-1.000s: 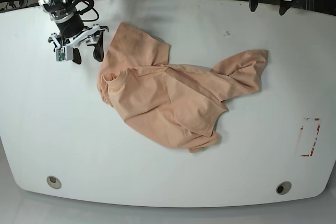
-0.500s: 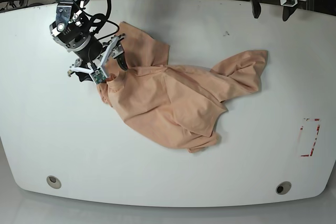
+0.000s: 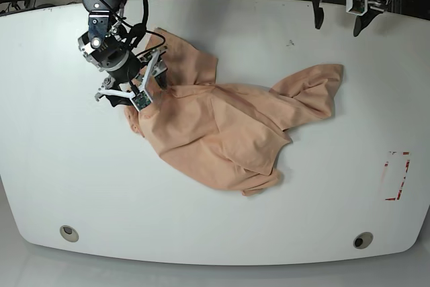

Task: Fold the T-shirt properly
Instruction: 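Lower the right gripper and grasp the peach T-shirt's shoulder edge, then lower the left gripper and grasp the T-shirt's sleeve end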

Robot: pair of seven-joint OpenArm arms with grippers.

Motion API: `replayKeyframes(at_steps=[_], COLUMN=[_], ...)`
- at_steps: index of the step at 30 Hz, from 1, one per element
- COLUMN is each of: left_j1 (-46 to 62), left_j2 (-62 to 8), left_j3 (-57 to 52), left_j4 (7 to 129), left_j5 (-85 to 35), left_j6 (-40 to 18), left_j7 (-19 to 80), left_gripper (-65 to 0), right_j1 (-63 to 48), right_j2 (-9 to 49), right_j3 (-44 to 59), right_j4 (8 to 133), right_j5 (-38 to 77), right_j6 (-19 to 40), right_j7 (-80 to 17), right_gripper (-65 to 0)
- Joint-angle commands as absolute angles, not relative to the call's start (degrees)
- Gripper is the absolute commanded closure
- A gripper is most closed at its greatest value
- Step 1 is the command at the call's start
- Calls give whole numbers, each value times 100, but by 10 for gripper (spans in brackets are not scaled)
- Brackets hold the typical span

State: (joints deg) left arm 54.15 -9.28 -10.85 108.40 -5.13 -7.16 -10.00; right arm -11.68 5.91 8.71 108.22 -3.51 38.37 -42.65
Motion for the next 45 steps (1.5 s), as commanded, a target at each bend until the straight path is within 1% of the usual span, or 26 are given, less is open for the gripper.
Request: replayKeyframes(at_steps=[1,8,10,11,16,21,26,34,35,36,38,40,45], left_j1=[5332,5297,5288,5244,5191,5138,5156,5147,5147,5147,5121,4998,4629], left_j2=[-945,-936,-936,-945,-954,-971,-971,-963,-963,-954,-945,-936,-673], left_j3=[-1095,-1068,-1068,-1068,-1077,-1095,-1103,-1103,-1103,-1103,-1103,-1112,-1332], left_j4=[10914,10914,10914,10914,10862,10809,10818,10826,10826,10826,10826,10826,10818], left_j5=[-303,-189,-189,-189,-180,-180,-180,-180,-180,-180,-180,-180,-180], left_j6=[-708,-708,-708,-716,-716,-716,-716,-716,-716,-716,-708,-690,-110], left_j7=[-1165,-1165,-1165,-1165,-1147,-910,-901,-901,-901,-901,-901,-901,-892], left_gripper=[-517,-517,-517,-517,-517,-517,-517,-517,-517,-517,-517,-517,-521], right_j1=[-1086,-1095,-1068,-1068,-1095,-954,-875,-708,-681,-637,-523,-462,-391], right_j2=[330,-338,-585,-620,-655,-637,-611,-629,-637,-637,-637,-637,-637], right_j3=[963,1613,1842,1912,2009,2009,2009,2000,2000,2000,2009,2009,1982], right_j4=[10853,10756,10730,10712,10651,10132,9895,9824,9763,9648,9499,9420,9314], right_j5=[-479,-479,-259,-136,585,1121,1270,1305,1305,1305,1305,1305,1314], right_j6=[3855,3908,3916,3916,3758,3222,2976,2941,2941,2941,2941,2941,2949], right_j7=[-4119,-4127,-4127,-4127,-4136,-4127,-4101,-4101,-4101,-4101,-4092,-4092,-4092], right_gripper=[-409,-409,-409,-409,-409,-409,-409,-400,-387,-360,-284,-222,0])
